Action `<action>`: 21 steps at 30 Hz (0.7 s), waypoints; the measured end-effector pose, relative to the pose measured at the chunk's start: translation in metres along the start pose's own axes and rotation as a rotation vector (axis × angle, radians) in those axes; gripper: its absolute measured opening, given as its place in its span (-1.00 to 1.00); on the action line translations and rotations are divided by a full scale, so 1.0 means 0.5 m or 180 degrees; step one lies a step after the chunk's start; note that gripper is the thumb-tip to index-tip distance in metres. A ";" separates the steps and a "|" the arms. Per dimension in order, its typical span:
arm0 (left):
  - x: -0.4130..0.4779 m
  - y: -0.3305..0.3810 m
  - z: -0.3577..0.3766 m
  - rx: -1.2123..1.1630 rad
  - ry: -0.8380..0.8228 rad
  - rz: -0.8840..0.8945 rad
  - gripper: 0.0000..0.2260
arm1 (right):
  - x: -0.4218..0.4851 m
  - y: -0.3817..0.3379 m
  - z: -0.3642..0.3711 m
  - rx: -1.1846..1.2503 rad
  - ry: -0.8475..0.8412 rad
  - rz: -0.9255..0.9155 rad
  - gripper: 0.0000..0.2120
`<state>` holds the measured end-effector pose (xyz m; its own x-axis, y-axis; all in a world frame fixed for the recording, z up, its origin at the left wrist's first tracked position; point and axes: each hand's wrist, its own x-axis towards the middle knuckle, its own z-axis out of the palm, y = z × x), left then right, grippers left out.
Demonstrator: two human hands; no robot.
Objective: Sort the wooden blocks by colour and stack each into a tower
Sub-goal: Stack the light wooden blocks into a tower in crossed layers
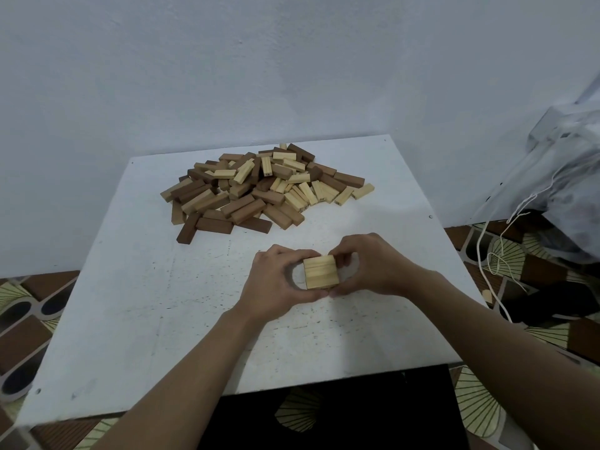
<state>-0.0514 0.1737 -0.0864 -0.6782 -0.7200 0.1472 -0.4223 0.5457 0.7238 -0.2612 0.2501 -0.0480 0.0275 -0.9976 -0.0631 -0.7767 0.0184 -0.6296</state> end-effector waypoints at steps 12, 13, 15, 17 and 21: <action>0.007 0.018 -0.016 -0.0326 -0.0232 -0.0065 -0.54 | 0.004 -0.019 -0.009 -0.0054 -0.0182 0.0104 -0.58; 0.007 0.018 -0.016 -0.0328 -0.0235 -0.0057 -0.54 | 0.004 -0.020 -0.009 -0.0055 -0.0193 0.0095 -0.60; 0.006 0.021 -0.016 -0.0352 -0.0221 -0.0083 -0.54 | 0.003 -0.021 -0.011 -0.0074 -0.0219 0.0074 -0.60; 0.006 0.021 -0.016 -0.0385 -0.0213 -0.0103 -0.52 | 0.004 -0.019 -0.011 -0.0100 -0.0223 0.0056 -0.60; 0.005 0.023 -0.016 -0.0470 -0.0219 -0.0048 -0.50 | 0.000 -0.015 -0.007 -0.0066 -0.0197 0.0102 -0.59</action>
<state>-0.0532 0.1748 -0.0724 -0.7142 -0.6938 0.0928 -0.3430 0.4625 0.8176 -0.2574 0.2497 -0.0404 0.0408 -0.9905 -0.1312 -0.7906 0.0483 -0.6104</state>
